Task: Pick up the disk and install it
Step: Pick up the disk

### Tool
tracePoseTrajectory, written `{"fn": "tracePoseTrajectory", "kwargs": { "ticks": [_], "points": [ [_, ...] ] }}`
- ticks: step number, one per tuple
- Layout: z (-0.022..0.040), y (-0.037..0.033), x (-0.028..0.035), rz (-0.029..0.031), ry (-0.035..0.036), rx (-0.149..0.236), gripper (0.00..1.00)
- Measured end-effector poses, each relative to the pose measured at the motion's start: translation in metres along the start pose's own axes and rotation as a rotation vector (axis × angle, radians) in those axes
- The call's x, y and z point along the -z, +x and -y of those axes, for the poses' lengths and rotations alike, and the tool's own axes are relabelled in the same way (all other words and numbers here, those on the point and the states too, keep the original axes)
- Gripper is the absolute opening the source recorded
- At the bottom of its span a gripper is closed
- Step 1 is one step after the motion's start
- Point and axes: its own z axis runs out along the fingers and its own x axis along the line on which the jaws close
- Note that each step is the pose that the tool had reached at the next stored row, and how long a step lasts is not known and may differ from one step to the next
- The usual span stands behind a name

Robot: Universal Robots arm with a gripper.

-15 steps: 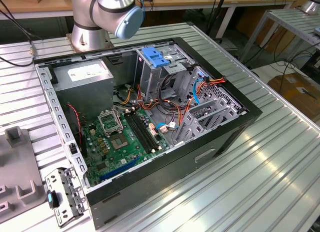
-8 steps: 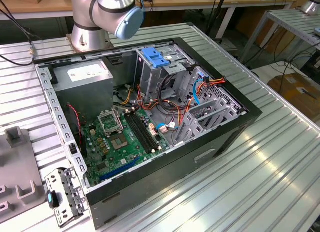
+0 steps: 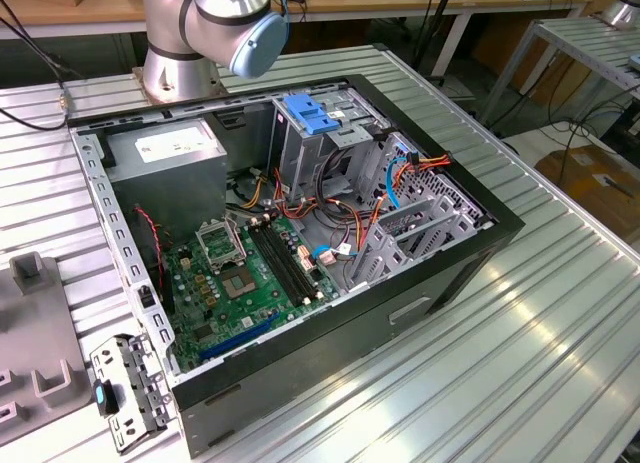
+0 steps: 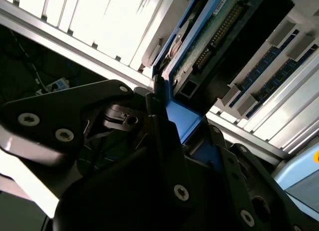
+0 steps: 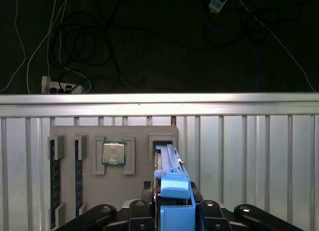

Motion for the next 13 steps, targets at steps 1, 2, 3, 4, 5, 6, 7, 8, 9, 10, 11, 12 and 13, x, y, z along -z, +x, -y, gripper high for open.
{"fn": "tracePoseTrajectory", "kwargs": {
  "ticks": [1,2,3,4,5,6,7,8,9,10,11,12,13],
  "points": [
    [0.0000,0.0000,0.0005,-0.0001,-0.0002,0.000,0.37],
    [0.0000,0.0000,0.0016,-0.0001,-0.0001,0.000,0.37],
    [0.0000,0.0000,0.0024,0.0000,-0.0001,0.000,0.37],
    [0.0000,0.0000,0.0032,0.0000,0.0000,0.000,0.37],
    [0.0000,0.0000,0.0043,0.0000,0.0001,0.000,0.37],
    [0.0000,0.0000,0.0048,0.0001,0.0001,0.000,0.37],
    [0.0000,0.0000,0.0053,0.0001,0.0001,0.000,0.37],
    [0.0000,-0.0001,0.0057,0.0000,0.0001,0.000,0.37],
    [0.0000,-0.0001,0.0062,0.0000,0.0000,0.000,0.37],
    [0.0000,0.0000,0.0068,0.0000,0.0000,0.000,0.37],
    [0.0000,-0.0001,0.0076,0.0000,0.0000,0.000,0.37],
    [0.0001,-0.0001,0.0083,0.0000,0.0000,0.000,0.37],
    [0.0000,-0.0001,0.0092,0.0000,0.0000,0.000,0.37]
  ]
}}
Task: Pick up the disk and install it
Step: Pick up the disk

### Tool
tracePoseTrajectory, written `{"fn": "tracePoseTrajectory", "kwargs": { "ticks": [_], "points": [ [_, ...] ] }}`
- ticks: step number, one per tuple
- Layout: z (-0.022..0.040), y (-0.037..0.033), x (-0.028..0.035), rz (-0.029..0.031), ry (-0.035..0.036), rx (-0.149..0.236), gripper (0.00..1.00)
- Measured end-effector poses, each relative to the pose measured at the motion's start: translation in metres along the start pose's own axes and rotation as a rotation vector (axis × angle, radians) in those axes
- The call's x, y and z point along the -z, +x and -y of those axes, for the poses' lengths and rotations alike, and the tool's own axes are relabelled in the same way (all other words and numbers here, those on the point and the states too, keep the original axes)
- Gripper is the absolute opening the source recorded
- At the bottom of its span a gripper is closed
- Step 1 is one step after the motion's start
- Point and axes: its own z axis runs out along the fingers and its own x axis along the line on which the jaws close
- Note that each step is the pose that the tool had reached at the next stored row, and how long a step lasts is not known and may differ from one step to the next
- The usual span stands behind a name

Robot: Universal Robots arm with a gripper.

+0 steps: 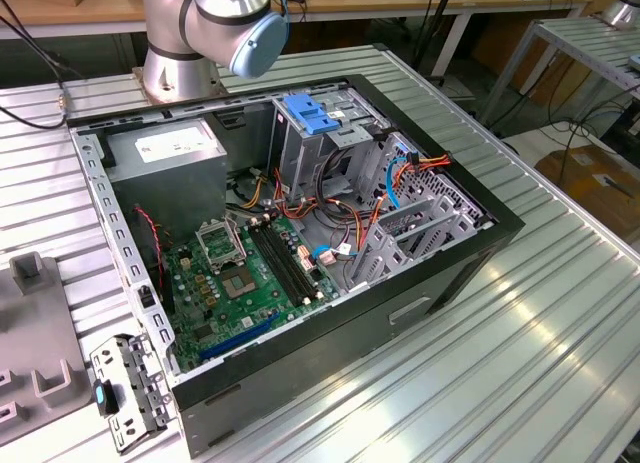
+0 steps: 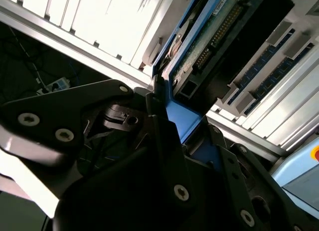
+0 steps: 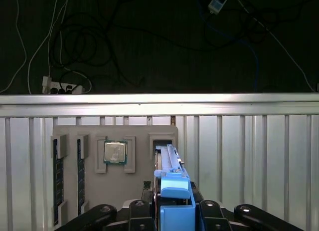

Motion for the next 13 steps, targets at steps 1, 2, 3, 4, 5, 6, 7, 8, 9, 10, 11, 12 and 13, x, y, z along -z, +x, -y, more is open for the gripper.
{"fn": "tracePoseTrajectory", "kwargs": {
  "ticks": [1,2,3,4,5,6,7,8,9,10,11,12,13],
  "points": [
    [0.0000,0.0000,0.0008,0.0000,0.0000,0.000,0.37],
    [0.0000,0.0000,0.0017,0.0000,0.0000,0.000,0.37],
    [0.0000,0.0000,0.0025,0.0001,0.0001,0.000,0.37],
    [0.0000,0.0000,0.0032,0.0000,0.0000,0.000,0.37],
    [0.0000,0.0000,0.0042,0.0000,0.0000,0.000,0.37],
    [0.0000,0.0000,0.0056,0.0000,0.0000,0.000,0.37],
    [0.0000,0.0000,0.0062,0.0001,0.0001,0.000,0.37],
    [0.0000,0.0000,0.0077,0.0000,0.0000,0.000,0.37],
    [0.0000,0.0000,0.0086,0.0000,0.0000,0.000,0.37],
    [0.0000,0.0000,0.0096,0.0000,0.0000,0.000,0.37],
    [0.0000,-0.0001,0.0116,0.0000,0.0000,0.000,0.37],
    [0.0001,-0.0001,0.0145,0.0000,0.0000,0.000,0.37],
    [0.0001,-0.0001,0.0156,0.0000,0.0001,0.000,0.37]
  ]
}}
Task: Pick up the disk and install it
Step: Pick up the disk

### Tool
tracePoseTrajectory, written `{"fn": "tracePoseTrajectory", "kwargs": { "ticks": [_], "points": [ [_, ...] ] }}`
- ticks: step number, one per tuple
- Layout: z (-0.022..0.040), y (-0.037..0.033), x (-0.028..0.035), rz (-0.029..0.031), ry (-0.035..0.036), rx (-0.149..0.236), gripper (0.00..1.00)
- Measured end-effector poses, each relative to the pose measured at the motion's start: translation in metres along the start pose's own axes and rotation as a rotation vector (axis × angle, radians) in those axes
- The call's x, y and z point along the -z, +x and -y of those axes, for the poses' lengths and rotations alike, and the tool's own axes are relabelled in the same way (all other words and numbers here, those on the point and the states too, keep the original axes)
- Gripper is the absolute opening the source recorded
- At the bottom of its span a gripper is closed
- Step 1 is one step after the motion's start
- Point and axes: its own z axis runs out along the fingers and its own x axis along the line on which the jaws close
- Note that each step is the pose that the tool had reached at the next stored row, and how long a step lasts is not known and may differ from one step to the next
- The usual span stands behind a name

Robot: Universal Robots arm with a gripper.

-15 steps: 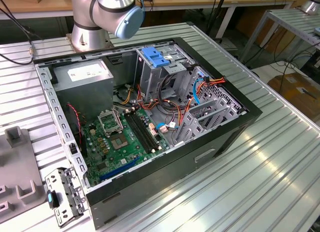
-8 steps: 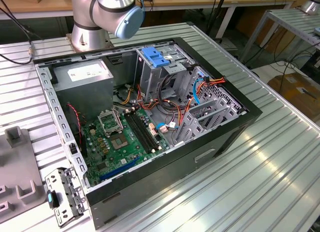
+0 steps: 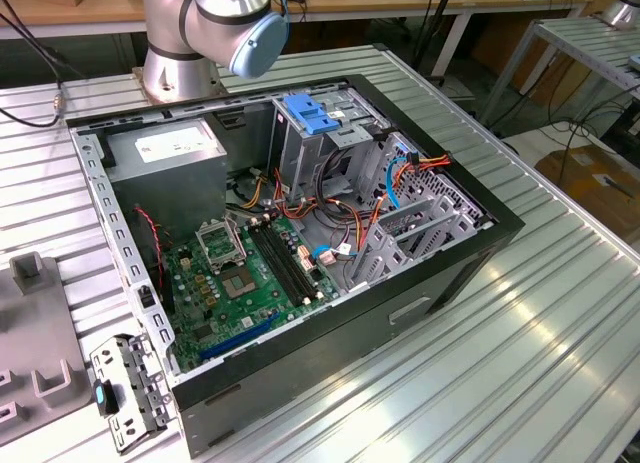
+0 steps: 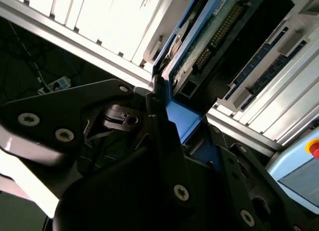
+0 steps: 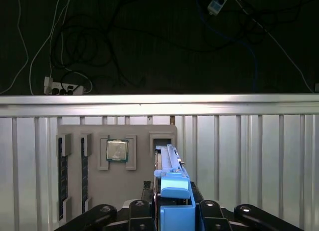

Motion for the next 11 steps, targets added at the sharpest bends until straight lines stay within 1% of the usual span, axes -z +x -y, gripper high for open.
{"fn": "tracePoseTrajectory", "kwargs": {
  "ticks": [11],
  "points": [
    [0.0000,-0.0001,0.0107,0.0000,0.0000,0.000,0.37]
  ]
}}
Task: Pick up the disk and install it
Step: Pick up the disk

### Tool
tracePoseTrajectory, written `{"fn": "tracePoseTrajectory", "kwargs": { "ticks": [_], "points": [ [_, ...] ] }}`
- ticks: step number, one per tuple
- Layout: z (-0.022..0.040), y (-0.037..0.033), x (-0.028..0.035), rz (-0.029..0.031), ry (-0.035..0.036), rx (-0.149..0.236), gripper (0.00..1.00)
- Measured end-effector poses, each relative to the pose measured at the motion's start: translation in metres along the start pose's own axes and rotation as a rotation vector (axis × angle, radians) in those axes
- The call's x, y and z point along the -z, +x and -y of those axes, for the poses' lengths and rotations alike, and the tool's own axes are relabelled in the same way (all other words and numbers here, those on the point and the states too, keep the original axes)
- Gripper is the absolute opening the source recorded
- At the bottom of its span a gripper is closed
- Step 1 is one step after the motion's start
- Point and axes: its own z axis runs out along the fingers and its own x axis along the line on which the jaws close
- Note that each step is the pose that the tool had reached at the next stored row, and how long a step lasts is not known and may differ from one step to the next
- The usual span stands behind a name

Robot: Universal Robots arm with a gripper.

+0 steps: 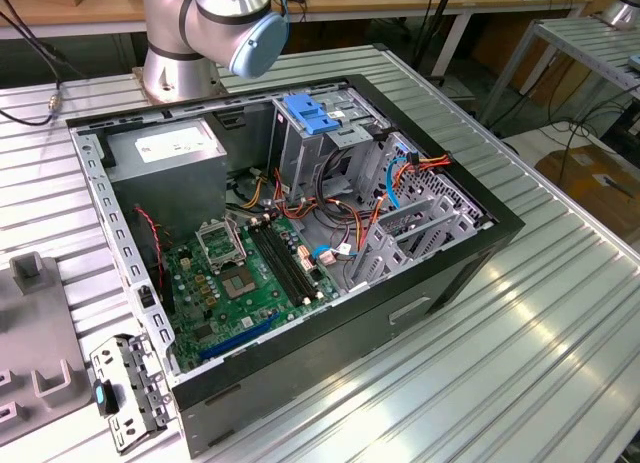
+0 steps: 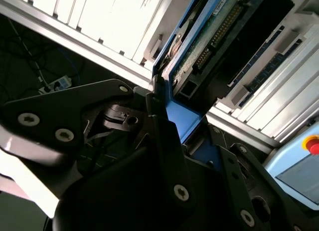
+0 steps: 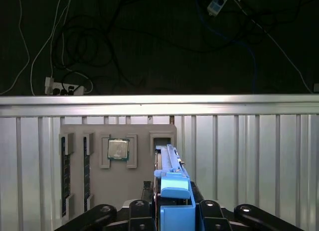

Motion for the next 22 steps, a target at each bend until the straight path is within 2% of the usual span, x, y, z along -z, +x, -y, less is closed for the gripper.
{"fn": "tracePoseTrajectory", "kwargs": {
  "ticks": [13,22],
  "points": [
    [0.0000,-0.0001,0.0084,0.0000,0.0000,0.000,0.37],
    [0.0001,-0.0002,0.0249,0.0000,-0.0004,0.000,0.37]
  ]
}}
